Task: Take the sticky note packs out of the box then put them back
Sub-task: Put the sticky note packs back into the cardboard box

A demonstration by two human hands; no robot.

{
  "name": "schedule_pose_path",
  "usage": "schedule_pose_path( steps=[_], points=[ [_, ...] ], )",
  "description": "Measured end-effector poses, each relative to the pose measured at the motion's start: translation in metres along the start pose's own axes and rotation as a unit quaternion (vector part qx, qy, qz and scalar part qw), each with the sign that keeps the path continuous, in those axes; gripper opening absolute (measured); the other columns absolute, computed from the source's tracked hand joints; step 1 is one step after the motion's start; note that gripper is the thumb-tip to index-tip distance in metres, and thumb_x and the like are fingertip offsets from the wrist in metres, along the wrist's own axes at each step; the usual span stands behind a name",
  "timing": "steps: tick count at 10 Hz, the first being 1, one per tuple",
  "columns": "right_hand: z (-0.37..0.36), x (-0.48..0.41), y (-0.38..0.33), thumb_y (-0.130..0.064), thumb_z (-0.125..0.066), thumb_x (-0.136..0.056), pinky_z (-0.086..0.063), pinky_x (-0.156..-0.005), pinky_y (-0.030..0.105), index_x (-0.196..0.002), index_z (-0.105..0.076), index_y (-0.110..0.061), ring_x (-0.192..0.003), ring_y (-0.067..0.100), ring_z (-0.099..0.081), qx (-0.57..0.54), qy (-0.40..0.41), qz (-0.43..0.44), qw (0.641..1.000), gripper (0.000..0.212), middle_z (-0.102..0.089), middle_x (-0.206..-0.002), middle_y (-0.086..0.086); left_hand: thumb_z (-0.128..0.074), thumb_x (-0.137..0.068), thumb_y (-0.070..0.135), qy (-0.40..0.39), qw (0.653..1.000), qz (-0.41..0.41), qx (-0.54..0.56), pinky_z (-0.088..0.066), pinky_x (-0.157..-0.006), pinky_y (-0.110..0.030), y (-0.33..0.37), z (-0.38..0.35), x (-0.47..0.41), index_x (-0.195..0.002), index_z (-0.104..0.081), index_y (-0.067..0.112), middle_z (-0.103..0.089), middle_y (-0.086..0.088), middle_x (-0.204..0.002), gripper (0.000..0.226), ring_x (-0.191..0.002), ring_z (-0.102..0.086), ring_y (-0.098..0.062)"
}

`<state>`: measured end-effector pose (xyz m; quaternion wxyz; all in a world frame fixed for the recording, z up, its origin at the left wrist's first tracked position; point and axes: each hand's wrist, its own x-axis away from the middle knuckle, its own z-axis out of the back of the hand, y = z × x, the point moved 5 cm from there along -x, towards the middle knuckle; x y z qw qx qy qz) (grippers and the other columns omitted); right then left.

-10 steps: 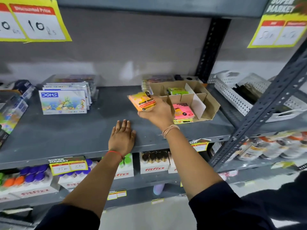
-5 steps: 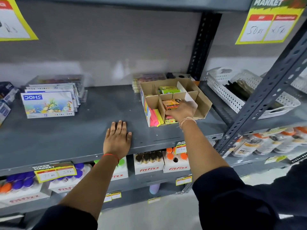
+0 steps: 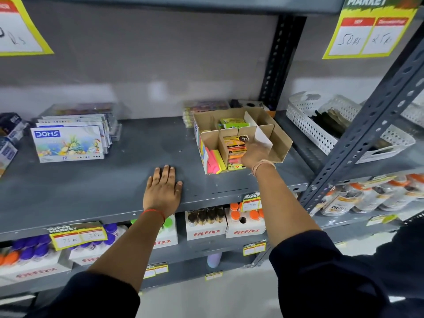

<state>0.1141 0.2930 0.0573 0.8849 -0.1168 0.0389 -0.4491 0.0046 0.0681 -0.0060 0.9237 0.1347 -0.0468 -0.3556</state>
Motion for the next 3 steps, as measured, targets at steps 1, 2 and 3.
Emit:
schedule_pose_path(
  steps=[1,2,3],
  points=[
    [0.01,0.024,-0.005,-0.01,-0.049,-0.085,-0.028,-0.111,0.043,-0.145,-0.023,-0.014,-0.137,0.036,-0.023,-0.027,0.014,-0.004,1.0,0.065,-0.033,-0.147,0.018,-0.022,-0.098,0.032,0.001,1.0,-0.011,0.018,-0.002,-0.12,-0.037,0.005,0.007,0.007,-0.146,-0.008,0.012,-0.007,-0.004,-0.159,0.054,-0.146,0.0,-0.022],
    [0.029,0.068,-0.044,-0.013,-0.05,-0.088,-0.026,-0.113,0.045,-0.144,-0.026,-0.013,-0.136,0.036,-0.026,-0.059,0.119,0.089,0.987,0.061,-0.026,-0.152,0.018,-0.025,-0.098,0.028,0.074,0.994,-0.054,0.059,0.003,-0.119,-0.028,0.02,0.029,0.02,-0.146,-0.01,0.013,-0.006,-0.004,-0.158,0.053,-0.147,0.0,-0.02],
    [0.058,0.121,-0.09,-0.01,-0.049,-0.088,-0.028,-0.113,0.039,-0.134,-0.045,-0.004,-0.134,0.031,-0.039,-0.154,0.271,0.245,0.918,0.047,-0.043,-0.144,0.016,-0.025,-0.094,0.029,0.256,0.951,-0.154,0.077,0.005,-0.115,-0.021,0.058,0.09,0.048,-0.142,-0.025,0.01,-0.018,-0.003,-0.152,0.052,-0.143,-0.014,-0.028]
  ],
)
